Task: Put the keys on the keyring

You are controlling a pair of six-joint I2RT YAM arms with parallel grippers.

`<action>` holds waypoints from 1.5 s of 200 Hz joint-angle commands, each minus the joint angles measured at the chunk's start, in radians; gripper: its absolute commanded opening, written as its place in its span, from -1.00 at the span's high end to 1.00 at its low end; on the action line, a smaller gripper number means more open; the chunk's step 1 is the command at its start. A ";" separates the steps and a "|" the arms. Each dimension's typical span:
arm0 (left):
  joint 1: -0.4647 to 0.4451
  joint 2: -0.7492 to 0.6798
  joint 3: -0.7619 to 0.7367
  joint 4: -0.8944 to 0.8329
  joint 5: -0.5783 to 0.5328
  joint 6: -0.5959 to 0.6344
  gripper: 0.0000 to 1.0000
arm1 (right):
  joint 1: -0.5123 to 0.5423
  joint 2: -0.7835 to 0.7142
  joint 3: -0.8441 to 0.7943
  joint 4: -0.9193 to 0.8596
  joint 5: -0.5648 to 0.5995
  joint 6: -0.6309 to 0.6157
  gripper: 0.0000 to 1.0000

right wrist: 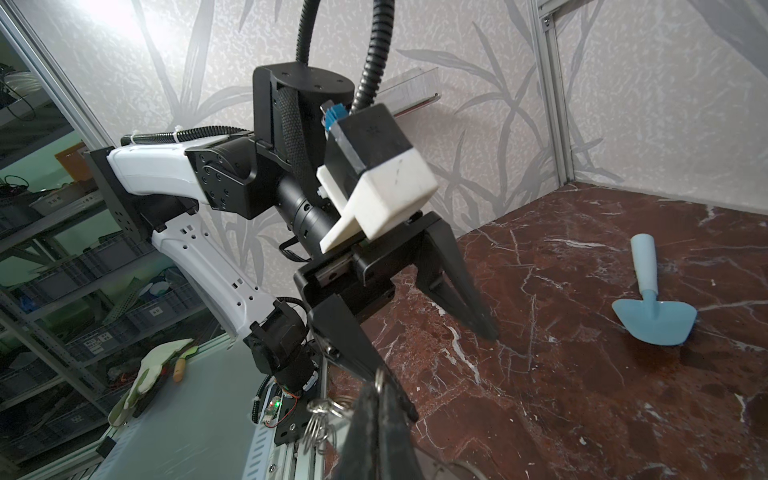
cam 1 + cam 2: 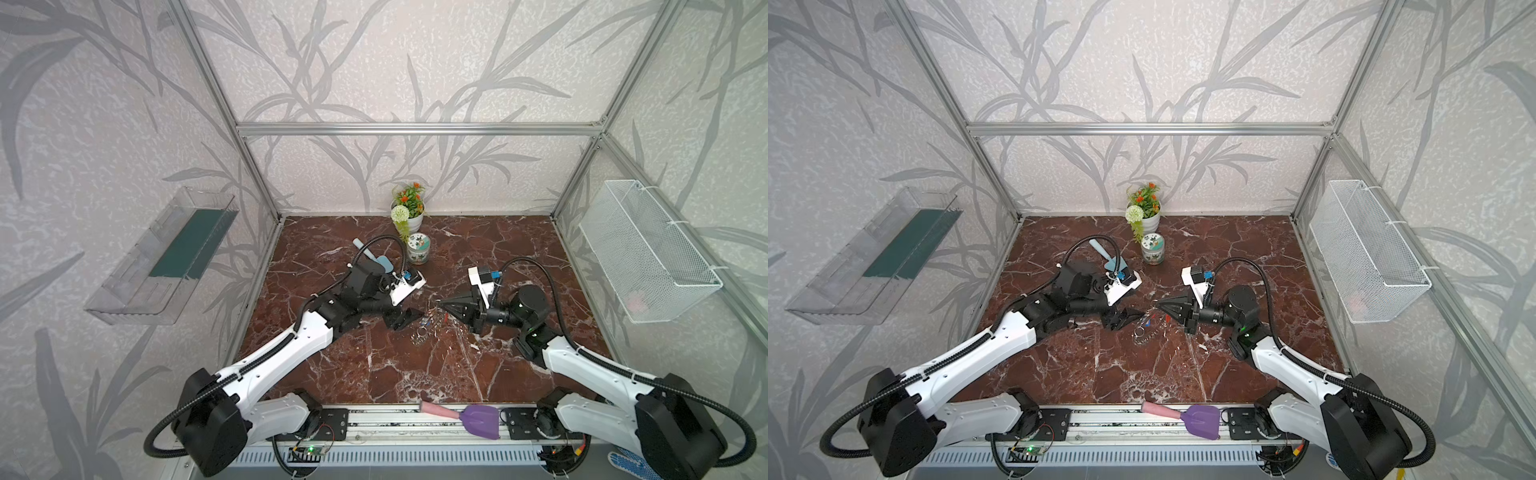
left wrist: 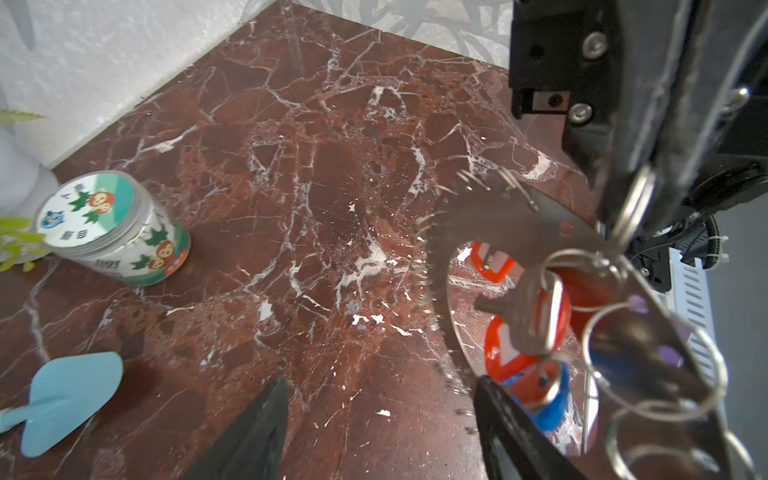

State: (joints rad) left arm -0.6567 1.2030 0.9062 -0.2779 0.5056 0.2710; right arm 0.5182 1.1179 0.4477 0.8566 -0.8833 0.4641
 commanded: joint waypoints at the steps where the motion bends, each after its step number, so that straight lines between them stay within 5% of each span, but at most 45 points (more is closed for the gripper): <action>1: -0.018 0.001 0.032 -0.004 0.047 0.037 -0.44 | 0.002 -0.007 0.013 0.056 -0.009 0.007 1.00; 148: -0.073 0.024 -0.002 0.108 0.075 -0.037 -0.32 | 0.001 0.019 0.014 0.101 -0.016 0.034 1.00; 234: -0.091 0.037 -0.003 0.157 0.009 -0.110 0.53 | 0.001 0.019 0.011 0.113 -0.023 0.047 1.00; 300: -0.091 0.004 -0.001 0.112 -0.027 -0.101 1.00 | -0.003 0.024 0.005 0.117 -0.021 0.047 1.00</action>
State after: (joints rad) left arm -0.7483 1.2358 0.9077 -0.1493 0.5140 0.1642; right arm 0.5171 1.1404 0.4473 0.9073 -0.8909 0.5056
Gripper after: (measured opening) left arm 0.053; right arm 0.047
